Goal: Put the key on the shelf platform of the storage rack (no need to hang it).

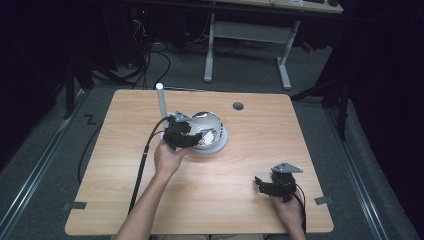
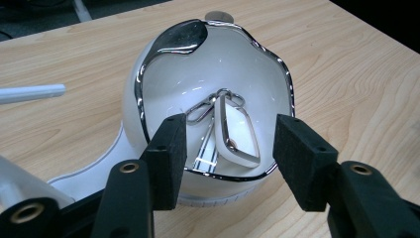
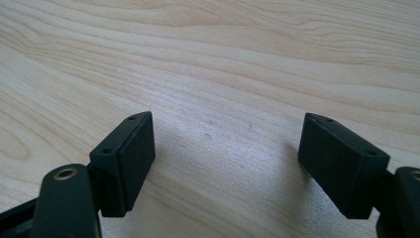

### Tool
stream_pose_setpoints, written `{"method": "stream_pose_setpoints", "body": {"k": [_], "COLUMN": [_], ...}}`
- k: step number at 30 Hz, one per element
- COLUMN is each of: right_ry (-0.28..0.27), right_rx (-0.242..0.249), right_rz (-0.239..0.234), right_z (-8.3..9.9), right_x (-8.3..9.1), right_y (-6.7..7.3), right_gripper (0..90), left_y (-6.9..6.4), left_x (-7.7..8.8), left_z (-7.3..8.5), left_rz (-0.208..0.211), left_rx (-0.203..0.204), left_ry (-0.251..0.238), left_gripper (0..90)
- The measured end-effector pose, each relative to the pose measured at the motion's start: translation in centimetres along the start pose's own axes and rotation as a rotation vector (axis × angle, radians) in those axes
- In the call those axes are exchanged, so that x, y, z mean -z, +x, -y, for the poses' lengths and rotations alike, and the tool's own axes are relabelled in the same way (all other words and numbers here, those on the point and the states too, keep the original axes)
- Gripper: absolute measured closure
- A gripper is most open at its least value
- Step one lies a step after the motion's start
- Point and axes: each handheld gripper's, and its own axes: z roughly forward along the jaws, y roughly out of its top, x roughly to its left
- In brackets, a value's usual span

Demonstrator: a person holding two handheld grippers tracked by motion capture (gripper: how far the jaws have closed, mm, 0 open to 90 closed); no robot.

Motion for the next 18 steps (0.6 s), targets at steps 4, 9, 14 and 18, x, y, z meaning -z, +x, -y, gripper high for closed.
{"method": "stream_pose_setpoints", "body": {"k": [4, 9, 14, 18], "right_ry": [0.000, 0.000, 0.000, 0.000], "right_rx": [0.000, 0.000, 0.000, 0.000], "right_rz": [0.000, 0.000, 0.000, 0.000], "right_z": [0.0, 0.0, 0.0, 0.0], "right_x": [0.0, 0.0, 0.0, 0.0], "right_y": [0.0, 0.0, 0.0, 0.0], "right_gripper": [22.5, 22.5, 22.5, 22.5], "left_y": [0.2, 0.4, 0.9, 1.3], "left_x": [0.6, 1.3, 2.3, 2.9], "left_z": [-0.2, -0.6, -1.1, -1.6], "left_rz": [0.008, 0.010, 0.011, 0.015], "left_rx": [-0.005, 0.001, 0.003, 0.004], "left_ry": [-0.005, -0.009, -0.018, -0.022], "left_gripper": [46.2, 45.3, 44.8, 44.9]}}
